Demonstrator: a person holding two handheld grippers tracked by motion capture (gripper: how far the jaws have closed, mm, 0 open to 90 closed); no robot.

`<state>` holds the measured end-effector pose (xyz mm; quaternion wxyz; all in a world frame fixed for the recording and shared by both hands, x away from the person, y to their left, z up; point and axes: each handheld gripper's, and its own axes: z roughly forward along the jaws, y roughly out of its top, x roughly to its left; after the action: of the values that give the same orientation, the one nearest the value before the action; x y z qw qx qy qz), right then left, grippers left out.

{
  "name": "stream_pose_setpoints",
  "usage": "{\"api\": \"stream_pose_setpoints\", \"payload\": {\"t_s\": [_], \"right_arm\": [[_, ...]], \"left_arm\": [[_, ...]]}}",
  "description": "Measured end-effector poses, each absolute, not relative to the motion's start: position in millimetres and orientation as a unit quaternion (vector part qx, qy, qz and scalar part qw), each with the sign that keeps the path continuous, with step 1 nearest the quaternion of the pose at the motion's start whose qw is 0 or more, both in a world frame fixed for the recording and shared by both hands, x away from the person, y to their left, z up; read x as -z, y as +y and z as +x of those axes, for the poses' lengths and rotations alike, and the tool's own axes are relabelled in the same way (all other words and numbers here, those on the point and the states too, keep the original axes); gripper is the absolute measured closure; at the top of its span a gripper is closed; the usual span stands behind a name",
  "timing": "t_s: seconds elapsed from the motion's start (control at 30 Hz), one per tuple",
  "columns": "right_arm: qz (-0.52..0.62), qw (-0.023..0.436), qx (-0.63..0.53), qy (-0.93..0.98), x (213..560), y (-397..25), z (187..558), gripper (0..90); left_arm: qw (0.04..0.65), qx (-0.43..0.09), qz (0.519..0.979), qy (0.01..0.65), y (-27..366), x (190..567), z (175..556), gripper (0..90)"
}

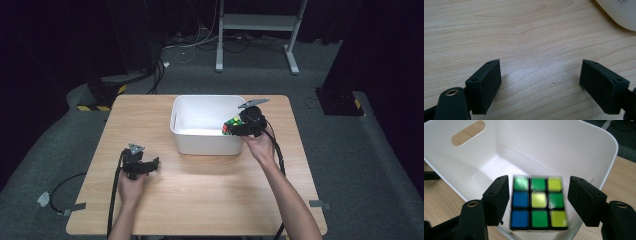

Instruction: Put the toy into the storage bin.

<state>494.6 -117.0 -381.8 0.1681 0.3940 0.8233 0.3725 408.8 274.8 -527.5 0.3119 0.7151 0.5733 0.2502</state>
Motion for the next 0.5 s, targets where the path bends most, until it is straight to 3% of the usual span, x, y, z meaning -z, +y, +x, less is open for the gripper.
{"api": "stream_pose_setpoints", "payload": {"t_s": [0.5], "right_arm": [[0.398,0.167,-0.406,0.806,381,-131,487,34.2]], "left_arm": [[0.311,-0.251,0.716,0.573,275,527,409,17.7]]}}
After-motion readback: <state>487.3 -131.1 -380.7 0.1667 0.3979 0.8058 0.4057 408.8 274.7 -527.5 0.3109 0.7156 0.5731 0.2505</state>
